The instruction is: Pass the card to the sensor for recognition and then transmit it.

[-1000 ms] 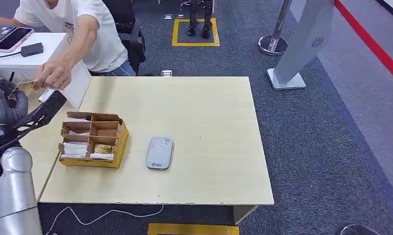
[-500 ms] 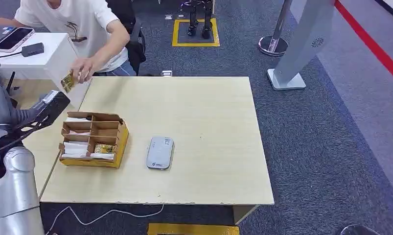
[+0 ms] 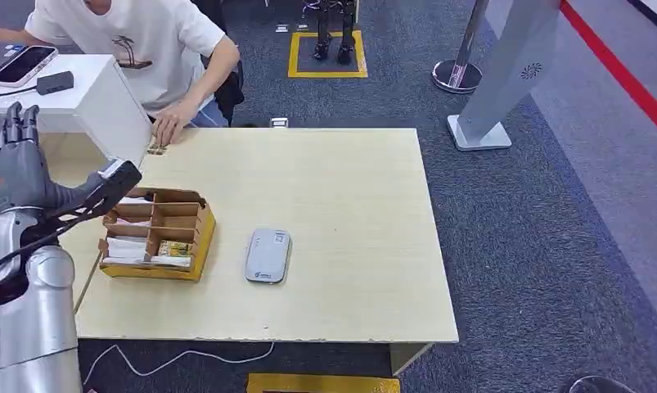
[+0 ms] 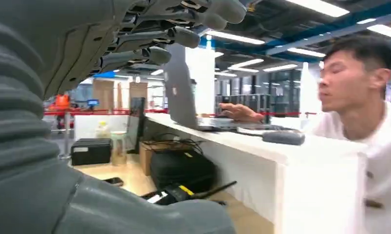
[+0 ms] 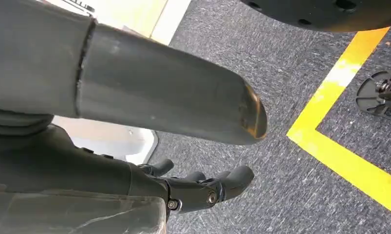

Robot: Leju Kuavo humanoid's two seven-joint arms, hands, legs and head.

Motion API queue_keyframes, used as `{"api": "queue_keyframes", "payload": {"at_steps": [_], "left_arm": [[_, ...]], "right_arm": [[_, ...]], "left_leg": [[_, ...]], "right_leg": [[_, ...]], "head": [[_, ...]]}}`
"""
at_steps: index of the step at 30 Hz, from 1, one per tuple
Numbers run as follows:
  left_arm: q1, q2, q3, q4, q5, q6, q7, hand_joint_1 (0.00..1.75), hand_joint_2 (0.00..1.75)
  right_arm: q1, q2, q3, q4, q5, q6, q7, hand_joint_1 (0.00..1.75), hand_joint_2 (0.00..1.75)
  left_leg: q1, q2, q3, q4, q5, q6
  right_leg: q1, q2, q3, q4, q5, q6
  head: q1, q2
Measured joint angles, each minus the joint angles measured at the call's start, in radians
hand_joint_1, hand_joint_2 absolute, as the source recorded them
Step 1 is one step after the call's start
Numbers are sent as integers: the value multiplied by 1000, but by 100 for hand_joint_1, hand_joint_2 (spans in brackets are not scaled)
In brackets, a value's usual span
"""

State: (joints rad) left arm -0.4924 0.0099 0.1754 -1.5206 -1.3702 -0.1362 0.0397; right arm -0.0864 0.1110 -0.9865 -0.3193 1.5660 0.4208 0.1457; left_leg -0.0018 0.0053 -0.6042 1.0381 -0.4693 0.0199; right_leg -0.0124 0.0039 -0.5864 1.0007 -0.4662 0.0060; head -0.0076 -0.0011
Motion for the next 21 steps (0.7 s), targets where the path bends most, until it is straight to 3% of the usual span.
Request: {"api": "queue_keyframes", "payload": {"at_steps": [6,13,21], "left_arm": [[44,3,-113,3,28,-13,-2,0,175],[54,14,-156,3,47,-18,-1,0,175],[79,38,-250,3,200,-31,-12,0,175]], "right_arm": [[0,0,-9,0,0,0,0,0,0],[0,0,-16,0,0,0,1,0,0],[0,0,-25,0,0,0,13,0,0]], "left_leg": [[0,0,0,0,0,0],[0,0,0,0,0,0],[0,0,0,0,0,0]], "right_leg": [[0,0,0,0,0,0],[0,0,0,0,0,0],[0,0,0,0,0,0]], "head": [[0,0],[0,0],[0,0]]}}
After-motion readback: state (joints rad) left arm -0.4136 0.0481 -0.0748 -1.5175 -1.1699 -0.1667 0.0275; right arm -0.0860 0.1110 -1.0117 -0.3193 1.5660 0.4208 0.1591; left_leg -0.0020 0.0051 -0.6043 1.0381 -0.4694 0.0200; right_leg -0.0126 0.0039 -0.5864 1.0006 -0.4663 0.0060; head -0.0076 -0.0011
